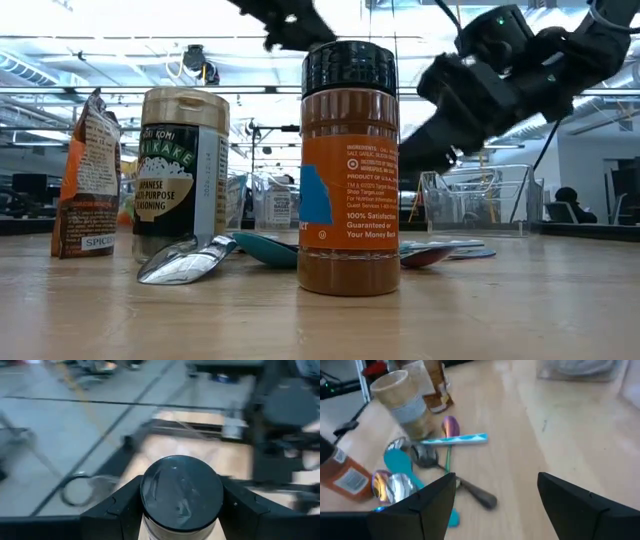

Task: Pick & Place Food Item
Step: Put the purple seasoning bottle into the middle transparent bin

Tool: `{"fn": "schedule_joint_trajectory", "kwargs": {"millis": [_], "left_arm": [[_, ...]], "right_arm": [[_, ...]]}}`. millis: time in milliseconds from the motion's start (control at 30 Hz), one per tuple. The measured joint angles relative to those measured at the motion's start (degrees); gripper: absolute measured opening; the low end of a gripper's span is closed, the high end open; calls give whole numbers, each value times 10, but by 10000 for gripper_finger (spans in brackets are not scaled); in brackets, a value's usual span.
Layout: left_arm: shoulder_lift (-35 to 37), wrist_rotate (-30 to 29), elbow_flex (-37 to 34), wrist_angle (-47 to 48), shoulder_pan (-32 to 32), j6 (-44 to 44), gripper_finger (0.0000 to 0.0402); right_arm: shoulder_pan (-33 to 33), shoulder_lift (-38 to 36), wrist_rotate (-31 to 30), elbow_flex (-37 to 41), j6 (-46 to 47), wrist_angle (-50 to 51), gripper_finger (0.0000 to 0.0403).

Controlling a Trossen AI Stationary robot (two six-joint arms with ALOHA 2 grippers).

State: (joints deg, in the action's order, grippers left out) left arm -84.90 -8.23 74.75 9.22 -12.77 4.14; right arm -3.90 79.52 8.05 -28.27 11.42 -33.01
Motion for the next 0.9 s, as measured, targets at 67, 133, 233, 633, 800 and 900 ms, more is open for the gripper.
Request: {"fn": "schedule_joint_trajectory", "kwargs": {"millis": [67, 133, 233, 633, 800, 900], "left_arm": [[20, -15, -30, -37, -21, -2, 208], [33, -37, -66, -67, -44, -6, 208], [31, -37, -115, -125, -83, -26, 208], [-20, -8, -227, -244, -194, -105, 208], [-48, -4, -229, -241, -192, -107, 208], [-68, -15, -229, -257, -189, -107, 208]], "right_arm": [[-2, -4, -5, -4, -1, -12, 276], [-2, -4, -5, -2, -2, -14, 275], [-2, -1, -5, -2, -3, -10, 272], [-5, -2, -22, -2, -5, -20, 269], [-5, -2, -22, -2, -6, -22, 268], [-5, -2, -23, -2, -6, -23, 267]]}}
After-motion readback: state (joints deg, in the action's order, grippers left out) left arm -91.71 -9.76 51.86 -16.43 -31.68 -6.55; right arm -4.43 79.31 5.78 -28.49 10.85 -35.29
